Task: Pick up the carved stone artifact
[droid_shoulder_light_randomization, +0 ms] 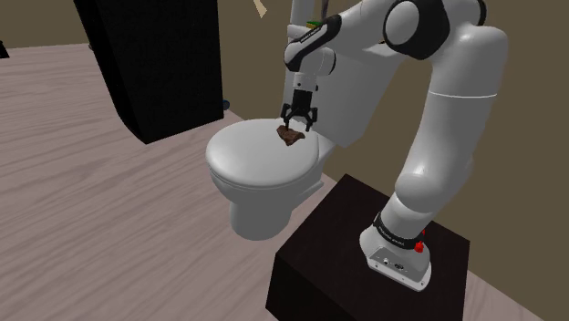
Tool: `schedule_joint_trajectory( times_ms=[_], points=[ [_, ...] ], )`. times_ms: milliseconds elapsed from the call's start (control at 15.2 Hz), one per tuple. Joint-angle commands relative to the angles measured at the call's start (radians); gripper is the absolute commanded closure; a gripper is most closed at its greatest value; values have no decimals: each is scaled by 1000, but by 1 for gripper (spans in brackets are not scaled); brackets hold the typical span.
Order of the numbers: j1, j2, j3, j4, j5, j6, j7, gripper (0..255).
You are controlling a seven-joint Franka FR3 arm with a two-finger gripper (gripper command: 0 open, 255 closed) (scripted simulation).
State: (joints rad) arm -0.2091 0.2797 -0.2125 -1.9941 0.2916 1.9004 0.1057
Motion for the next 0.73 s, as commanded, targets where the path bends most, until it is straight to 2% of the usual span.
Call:
schedule_joint_trajectory(
  times_ms=[0,594,660],
  points=[
    [-22,68,-4,51,39,-4,-8,0],
    [-27,133,6,34,62,72,-37,0],
    [-27,133,6,34,61,72,-37,255]
  ],
)
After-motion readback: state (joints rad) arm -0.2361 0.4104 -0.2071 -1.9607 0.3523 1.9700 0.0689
